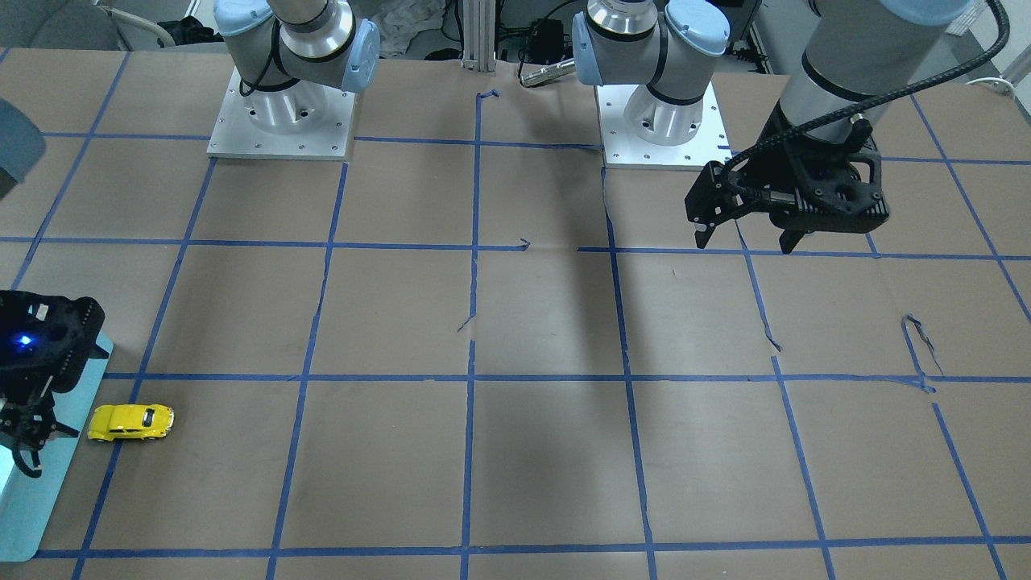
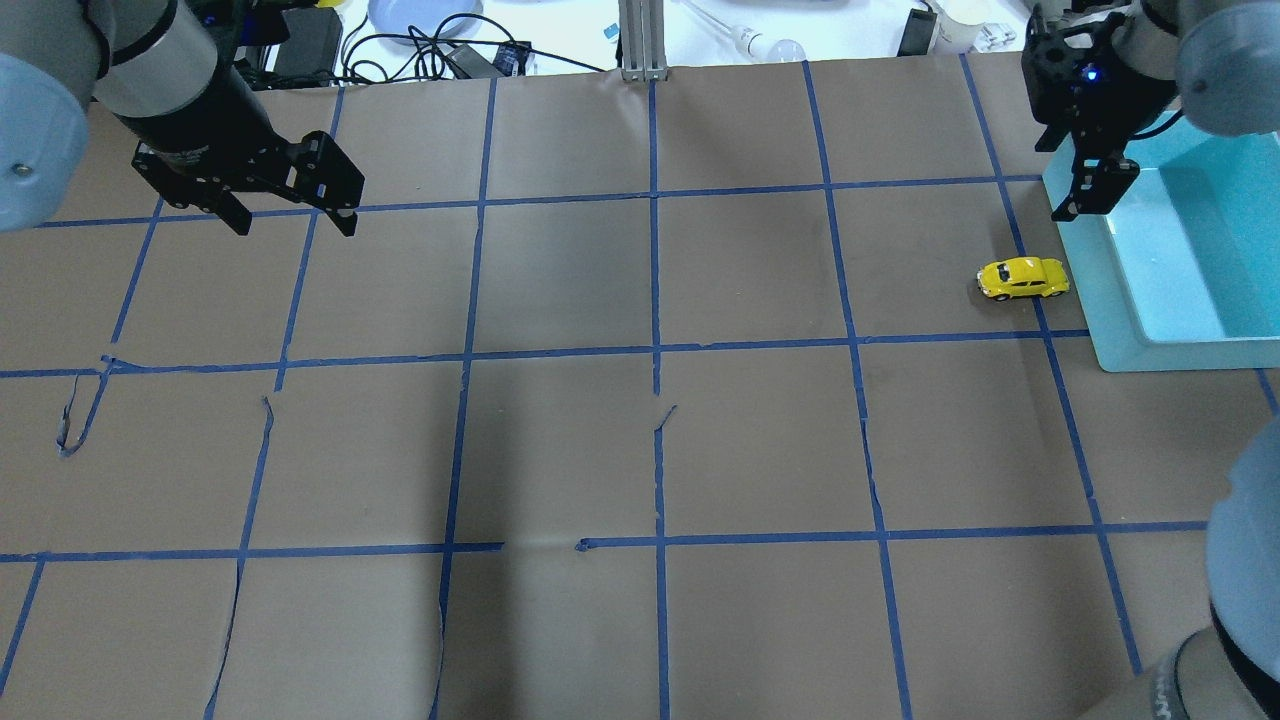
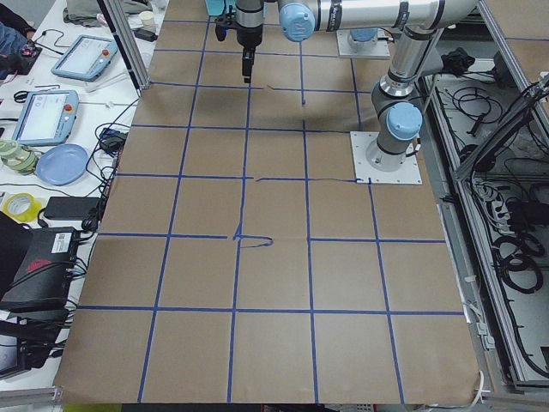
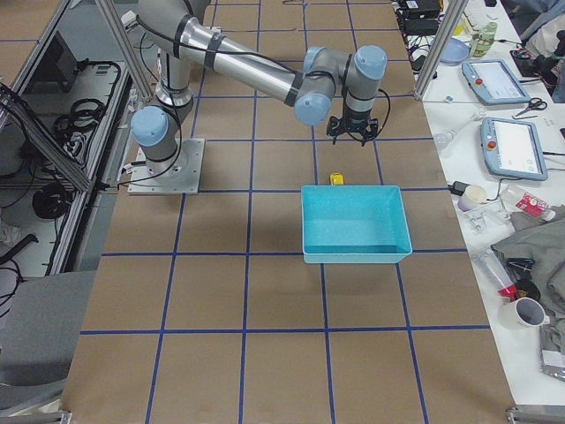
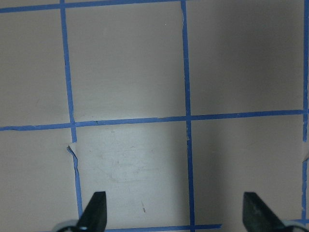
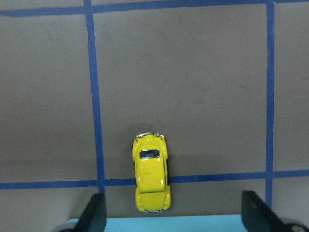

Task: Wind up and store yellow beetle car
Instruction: 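Lower the right gripper over the car beside the bin while left arm withdraws, then close the right gripper on the yellow beetle car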

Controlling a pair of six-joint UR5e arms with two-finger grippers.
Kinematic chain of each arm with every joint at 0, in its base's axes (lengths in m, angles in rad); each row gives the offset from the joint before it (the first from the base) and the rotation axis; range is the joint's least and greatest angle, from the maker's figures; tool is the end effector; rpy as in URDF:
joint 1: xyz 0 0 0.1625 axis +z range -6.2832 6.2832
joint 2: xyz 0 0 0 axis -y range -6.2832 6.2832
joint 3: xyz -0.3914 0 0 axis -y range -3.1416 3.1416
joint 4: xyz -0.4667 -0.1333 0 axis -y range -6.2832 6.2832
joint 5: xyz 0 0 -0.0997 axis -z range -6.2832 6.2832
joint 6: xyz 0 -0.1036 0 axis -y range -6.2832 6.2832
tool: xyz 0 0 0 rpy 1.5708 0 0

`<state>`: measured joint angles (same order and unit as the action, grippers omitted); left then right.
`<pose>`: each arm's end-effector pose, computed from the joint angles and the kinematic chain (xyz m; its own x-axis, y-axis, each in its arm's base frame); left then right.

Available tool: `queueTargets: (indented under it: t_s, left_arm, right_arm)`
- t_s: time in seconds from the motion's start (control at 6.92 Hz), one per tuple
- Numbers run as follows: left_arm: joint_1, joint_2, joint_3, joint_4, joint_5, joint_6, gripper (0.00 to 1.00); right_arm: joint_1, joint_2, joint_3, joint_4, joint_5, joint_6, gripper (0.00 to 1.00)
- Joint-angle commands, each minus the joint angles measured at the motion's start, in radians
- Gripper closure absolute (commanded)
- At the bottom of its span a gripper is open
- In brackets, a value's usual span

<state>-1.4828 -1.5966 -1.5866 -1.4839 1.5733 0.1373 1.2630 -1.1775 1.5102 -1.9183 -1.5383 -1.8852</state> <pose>-0.0815 -0.5901 0.4354 -0.9988 0.0490 -0.0087 0.0494 0.9978 -0.0445 -0.0795 -0.7012 0.2695 0.0065 -0.9997 0.0241 -0.9996 -0.0072 -0.0263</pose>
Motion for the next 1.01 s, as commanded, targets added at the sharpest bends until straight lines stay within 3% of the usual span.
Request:
queueTargets:
  t_s: [0.0, 0.14, 0.87]
  left_arm:
    - [-0.004, -0.002, -0.007, 0.001, 0.002, 0.010, 0.00]
    - [-0.004, -0.003, -0.012, 0.001, 0.002, 0.011, 0.00]
    - [-0.004, -0.003, -0.015, 0.001, 0.002, 0.011, 0.00]
  right_arm:
    - [-0.002, 0.056, 0.103, -0.189, -0.008, -0.120, 0.00]
    - [-0.004, 0.070, 0.146, -0.256, -0.014, -0.118, 0.00]
    - [-0.048, 0.113, 0.169, -0.260, -0.016, -0.104, 0.00]
